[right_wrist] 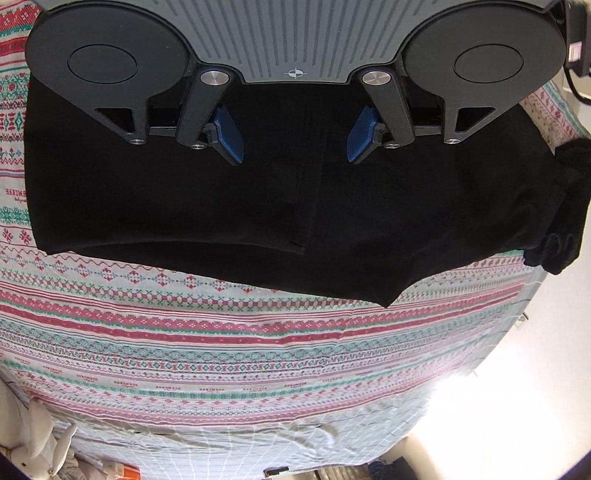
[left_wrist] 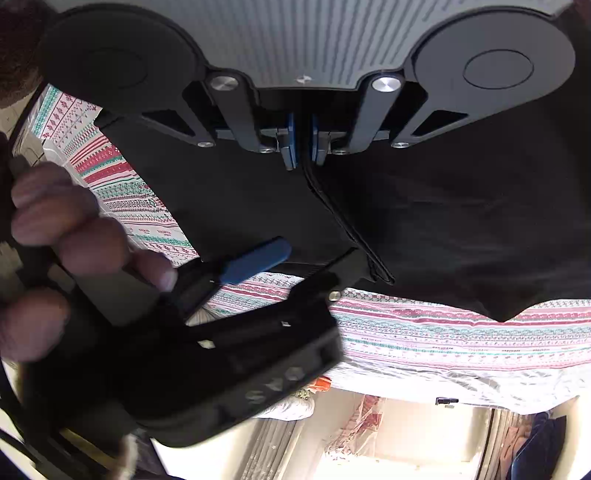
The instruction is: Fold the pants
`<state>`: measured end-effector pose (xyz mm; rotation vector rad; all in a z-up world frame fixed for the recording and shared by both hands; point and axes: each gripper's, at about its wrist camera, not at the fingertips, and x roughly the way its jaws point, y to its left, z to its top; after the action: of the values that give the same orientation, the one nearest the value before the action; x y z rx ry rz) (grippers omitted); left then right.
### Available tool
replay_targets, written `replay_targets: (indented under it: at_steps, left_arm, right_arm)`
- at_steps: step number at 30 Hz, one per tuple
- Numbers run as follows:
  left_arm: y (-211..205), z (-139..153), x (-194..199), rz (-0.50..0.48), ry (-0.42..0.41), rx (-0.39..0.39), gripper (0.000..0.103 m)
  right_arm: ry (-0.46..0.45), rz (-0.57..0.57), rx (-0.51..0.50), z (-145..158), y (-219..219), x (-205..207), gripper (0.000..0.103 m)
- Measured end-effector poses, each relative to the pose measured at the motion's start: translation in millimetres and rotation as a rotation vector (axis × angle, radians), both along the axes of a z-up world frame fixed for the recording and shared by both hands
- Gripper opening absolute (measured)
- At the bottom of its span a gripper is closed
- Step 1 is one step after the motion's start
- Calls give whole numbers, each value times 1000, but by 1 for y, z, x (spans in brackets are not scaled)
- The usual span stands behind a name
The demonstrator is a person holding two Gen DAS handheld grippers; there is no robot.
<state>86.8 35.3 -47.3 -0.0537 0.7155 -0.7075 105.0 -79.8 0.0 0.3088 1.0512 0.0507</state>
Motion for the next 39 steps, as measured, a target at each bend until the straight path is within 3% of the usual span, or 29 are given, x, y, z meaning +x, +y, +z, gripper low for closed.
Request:
replay_targets:
  at_steps: [2, 5, 6, 7, 9, 11, 14, 18, 22, 31, 39]
  left_arm:
    - [-4, 3, -2, -10, -25, 9, 28]
    - [-2, 4, 1, -20, -30, 14, 28]
    - [-1, 3, 3, -21, -18, 17, 28]
    - [0, 2, 6, -23, 1, 23, 28]
    - [3, -3, 14, -32, 76, 40, 32]
    - [8, -8, 21, -27, 142, 41, 34]
    - [20, -7, 27, -19, 170, 24, 30]
    - [43, 9, 34, 9, 109, 50, 25]
    - [88, 27, 48, 104, 83, 34, 25]
    - [254, 41, 89, 395, 99, -32, 25]
    - [374, 32, 117, 593, 159, -131, 25]
  right_arm:
    - [34, 11, -34, -5, 15, 14, 63]
    - [98, 4, -171, -17, 33, 30, 57]
    - [111, -1, -224, -21, 37, 32, 42]
    - [122, -1, -278, -25, 41, 34, 17]
    - [126, -12, -313, -29, 42, 35, 4]
    - [115, -30, -318, -28, 40, 34, 3]
    - [86, -51, -324, -18, 44, 31, 3]
    - [28, -33, -324, 0, 60, 34, 3]
    - [-18, 4, -286, 17, 88, 50, 3]
    - [-88, 115, -87, 31, 203, 104, 3]
    - [-136, 208, -23, 22, 309, 140, 3]
